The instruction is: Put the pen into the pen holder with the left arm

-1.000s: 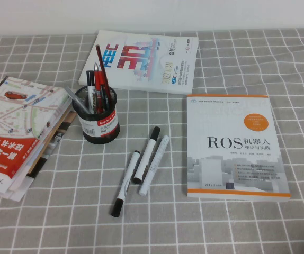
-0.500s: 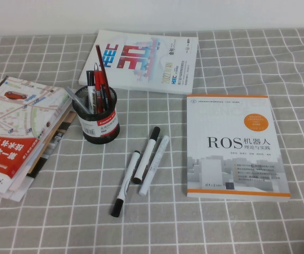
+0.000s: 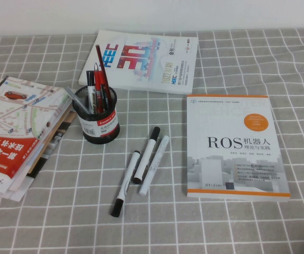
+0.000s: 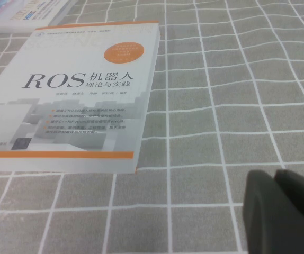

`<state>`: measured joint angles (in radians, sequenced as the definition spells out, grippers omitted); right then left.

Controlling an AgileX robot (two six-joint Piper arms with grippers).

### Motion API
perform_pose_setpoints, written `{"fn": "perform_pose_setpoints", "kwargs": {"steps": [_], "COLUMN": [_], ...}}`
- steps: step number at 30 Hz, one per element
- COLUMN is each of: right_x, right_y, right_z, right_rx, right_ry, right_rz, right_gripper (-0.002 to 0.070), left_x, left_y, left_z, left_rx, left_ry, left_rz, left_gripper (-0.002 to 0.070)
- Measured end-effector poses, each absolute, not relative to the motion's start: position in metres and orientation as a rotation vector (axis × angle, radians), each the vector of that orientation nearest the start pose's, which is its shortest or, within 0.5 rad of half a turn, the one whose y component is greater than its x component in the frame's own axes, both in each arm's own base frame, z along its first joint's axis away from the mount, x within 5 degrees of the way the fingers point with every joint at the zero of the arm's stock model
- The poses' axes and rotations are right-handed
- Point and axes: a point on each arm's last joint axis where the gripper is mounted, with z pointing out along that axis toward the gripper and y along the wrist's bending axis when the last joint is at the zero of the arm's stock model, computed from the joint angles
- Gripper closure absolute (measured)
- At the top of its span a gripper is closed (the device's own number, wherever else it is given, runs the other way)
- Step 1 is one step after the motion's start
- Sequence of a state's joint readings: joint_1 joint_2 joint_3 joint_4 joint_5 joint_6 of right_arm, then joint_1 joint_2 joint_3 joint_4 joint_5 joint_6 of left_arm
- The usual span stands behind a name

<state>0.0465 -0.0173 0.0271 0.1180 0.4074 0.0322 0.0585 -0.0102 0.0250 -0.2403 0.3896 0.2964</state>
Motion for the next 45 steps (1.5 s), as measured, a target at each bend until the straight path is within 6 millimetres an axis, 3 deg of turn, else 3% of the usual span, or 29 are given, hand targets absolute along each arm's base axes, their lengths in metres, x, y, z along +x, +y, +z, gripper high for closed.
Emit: {"fn": "perform_pose_setpoints", "kwargs": {"steps": [7, 14, 22, 30, 34, 45], "right_x": [0.051, 0.051, 0.051, 0.051, 0.051, 0.051], "right_y": [0.007, 0.007, 0.007, 0.007, 0.007, 0.007], "right_z": [0.169, 0.169, 0.169, 0.169, 0.169, 0.169], "right_rx": [0.058, 0.058, 0.058, 0.058, 0.058, 0.058], "right_ry": [1.901, 1.901, 1.901, 1.901, 1.901, 1.901], "right_rz": [0.171, 0.171, 0.171, 0.171, 0.171, 0.171], "right_gripper": [0.0691, 0.0691, 0.0691, 0.0691, 0.0691, 0.0691], "left_x": [0.052, 0.055, 0.056, 0.056, 0.054, 0.076], "left_y": [-0.005, -0.005, -0.004, -0.004, -0.009, -0.024], "left_z": [0.171, 0.179, 0.189, 0.19, 0.193, 0.257], "left_rx": [0.054, -0.131, -0.484, -0.54, -0.518, -0.239], "left_ry": [1.876, 1.785, 1.628, 1.607, 1.689, 2.131], "left_rz": [-0.011, -0.15, -0.459, -0.519, -0.561, -0.502], "left_gripper": [0.0677, 0.0677, 0.0677, 0.0677, 0.0677, 0.0677]}}
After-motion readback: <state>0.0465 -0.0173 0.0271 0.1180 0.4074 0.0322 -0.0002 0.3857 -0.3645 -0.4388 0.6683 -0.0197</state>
